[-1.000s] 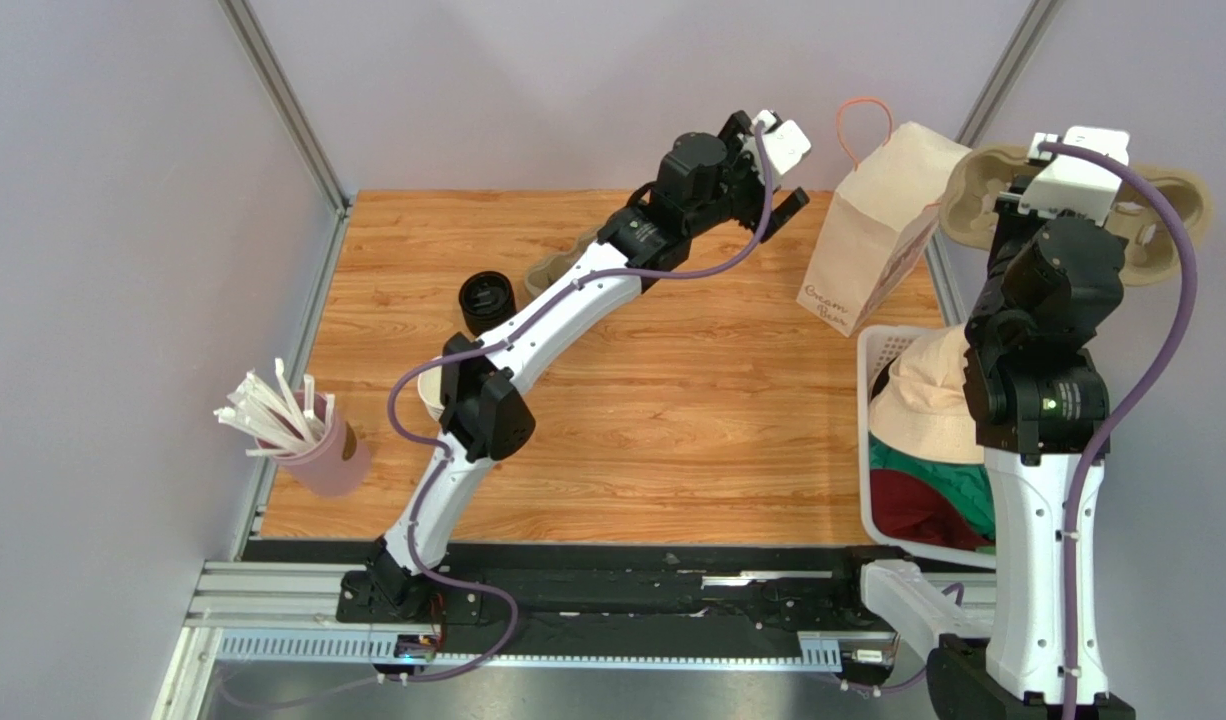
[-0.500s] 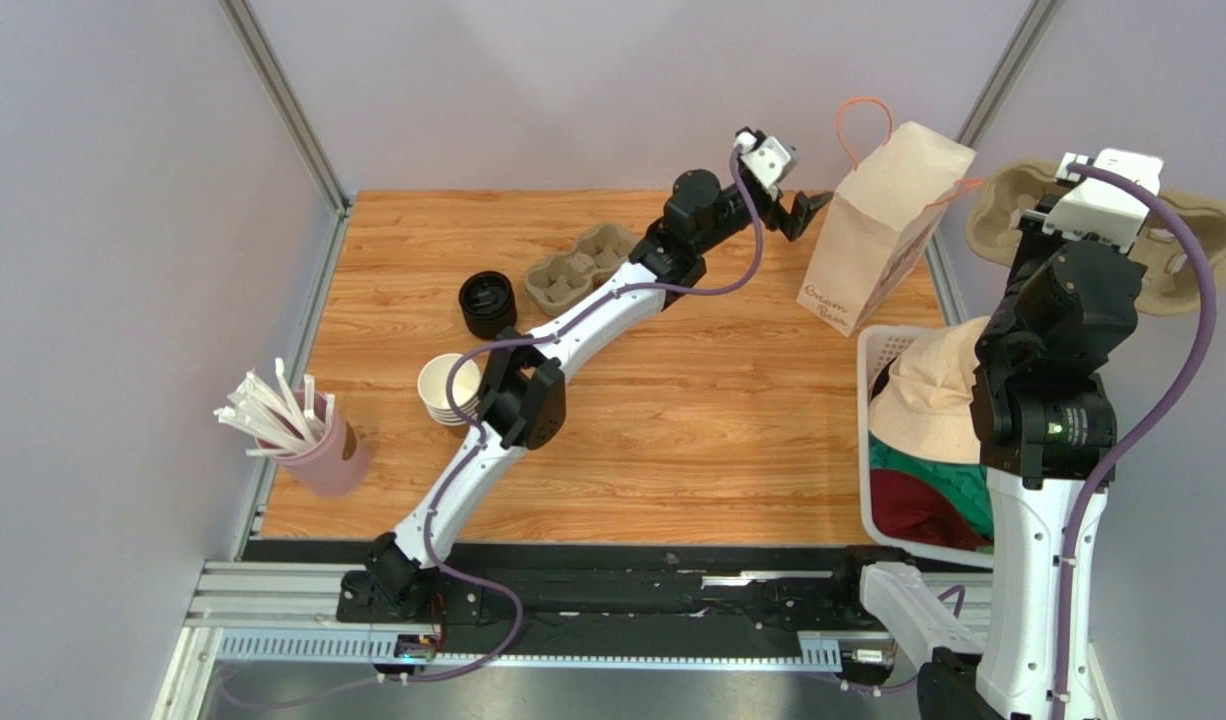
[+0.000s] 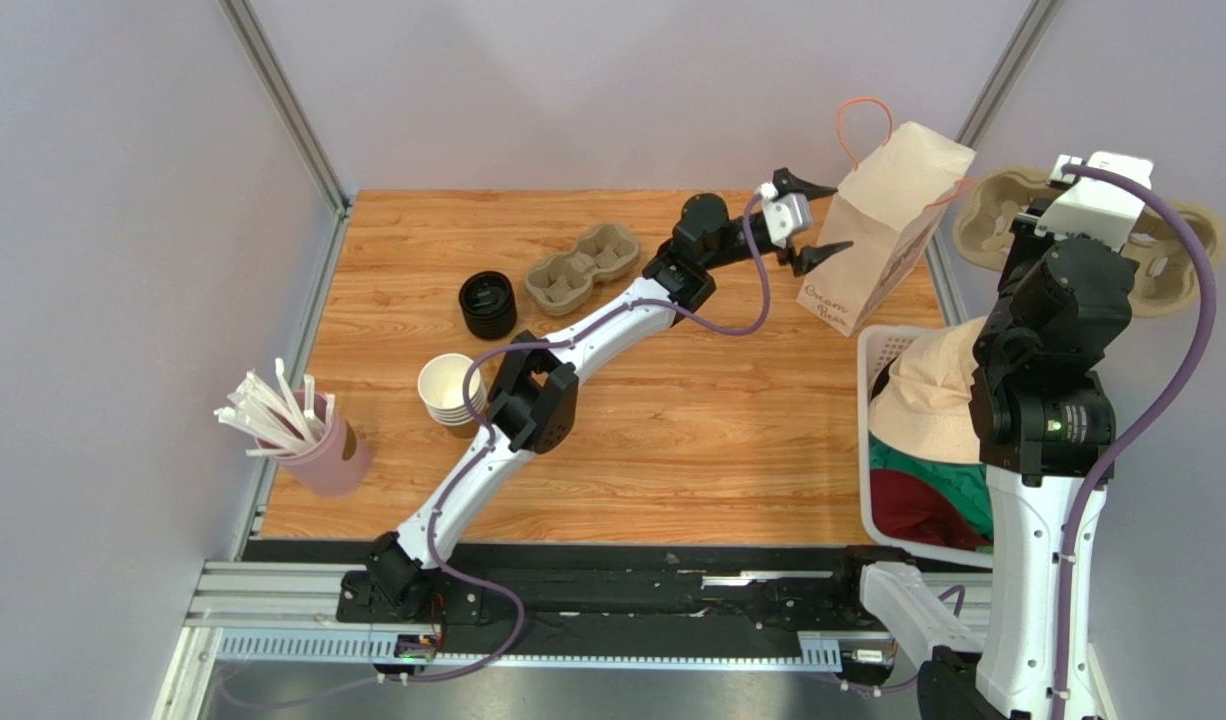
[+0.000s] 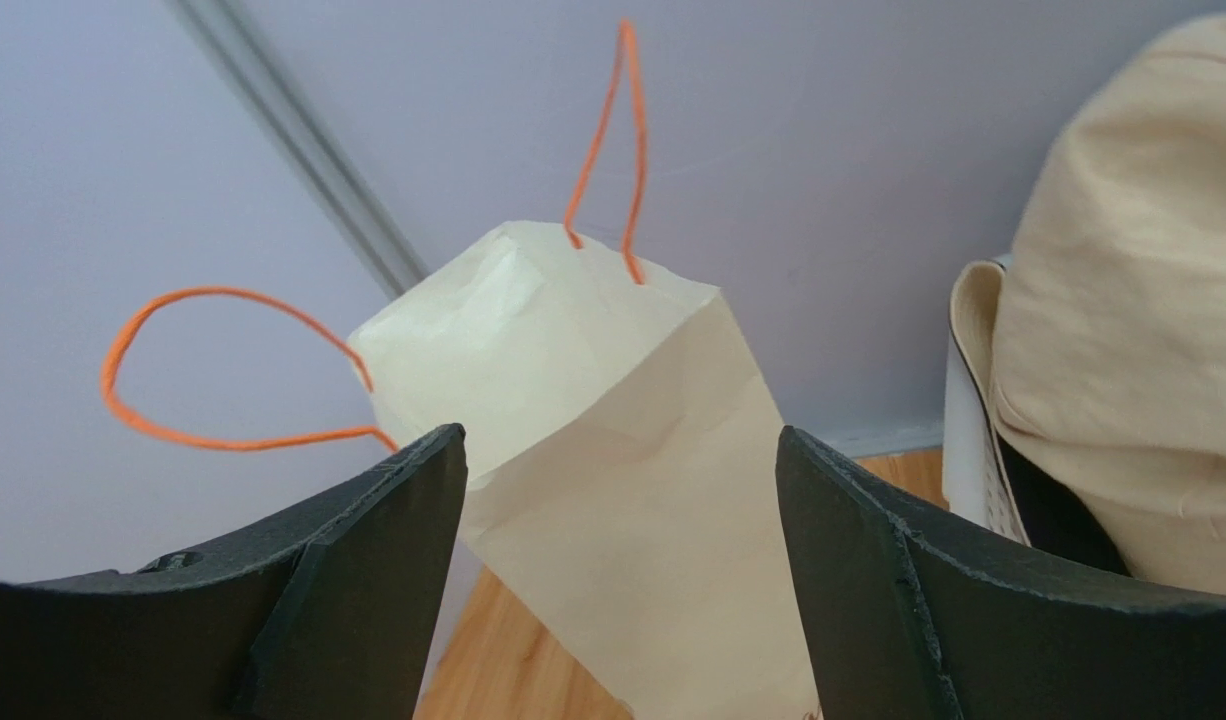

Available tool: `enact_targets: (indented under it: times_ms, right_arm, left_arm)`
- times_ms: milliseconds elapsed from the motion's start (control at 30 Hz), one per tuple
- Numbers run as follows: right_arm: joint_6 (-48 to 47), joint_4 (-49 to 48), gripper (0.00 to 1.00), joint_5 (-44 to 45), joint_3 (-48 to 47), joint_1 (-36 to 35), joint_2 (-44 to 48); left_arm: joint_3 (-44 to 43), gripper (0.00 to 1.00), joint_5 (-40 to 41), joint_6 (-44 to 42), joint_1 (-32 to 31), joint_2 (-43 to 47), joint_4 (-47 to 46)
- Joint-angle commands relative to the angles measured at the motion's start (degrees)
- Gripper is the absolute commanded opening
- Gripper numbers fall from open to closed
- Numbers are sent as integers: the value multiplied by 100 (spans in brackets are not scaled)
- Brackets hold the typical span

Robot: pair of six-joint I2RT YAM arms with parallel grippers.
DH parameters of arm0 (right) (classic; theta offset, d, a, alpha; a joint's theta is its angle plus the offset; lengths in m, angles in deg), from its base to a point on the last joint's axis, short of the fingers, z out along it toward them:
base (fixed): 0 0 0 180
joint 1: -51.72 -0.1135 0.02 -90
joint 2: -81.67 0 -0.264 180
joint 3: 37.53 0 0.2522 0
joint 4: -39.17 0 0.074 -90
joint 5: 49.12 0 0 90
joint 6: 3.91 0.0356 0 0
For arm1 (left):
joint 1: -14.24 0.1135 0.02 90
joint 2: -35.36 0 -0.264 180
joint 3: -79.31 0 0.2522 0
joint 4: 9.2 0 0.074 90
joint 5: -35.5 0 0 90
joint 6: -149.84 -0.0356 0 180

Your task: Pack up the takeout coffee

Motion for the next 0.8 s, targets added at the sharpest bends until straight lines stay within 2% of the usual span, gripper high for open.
enact_targets:
  times_ms: [0,67,167,300,433,633,767]
  right_arm:
    - [129,53,31,-95,-74,25,19]
    - [146,88,31,-130,-109,25,19]
    - [216,194,31,-174,-154,16,19]
    - [261,255,31,-209,-180,24,37]
    - [313,256,31,-297,-127,25,19]
    - [269,-140,31,88,-197,25,-436]
    - [629,-105,30,99,-531,103,-919]
  left_arm:
    - [181,85,-1213,-1862,-48,336,52]
    - [208,85,-1425,-2843,-48,345,255]
    - [-176,86,-1390,-3742,-57,196,711]
    - [-986,88,-1065,-4263,-65,-208,1081]
    - [-882,88,-653,-4536,-127,-358,599]
    - [-566,88,41,-4248,-144,-227,133]
    - [512,87,586,-4151,-101,440,72]
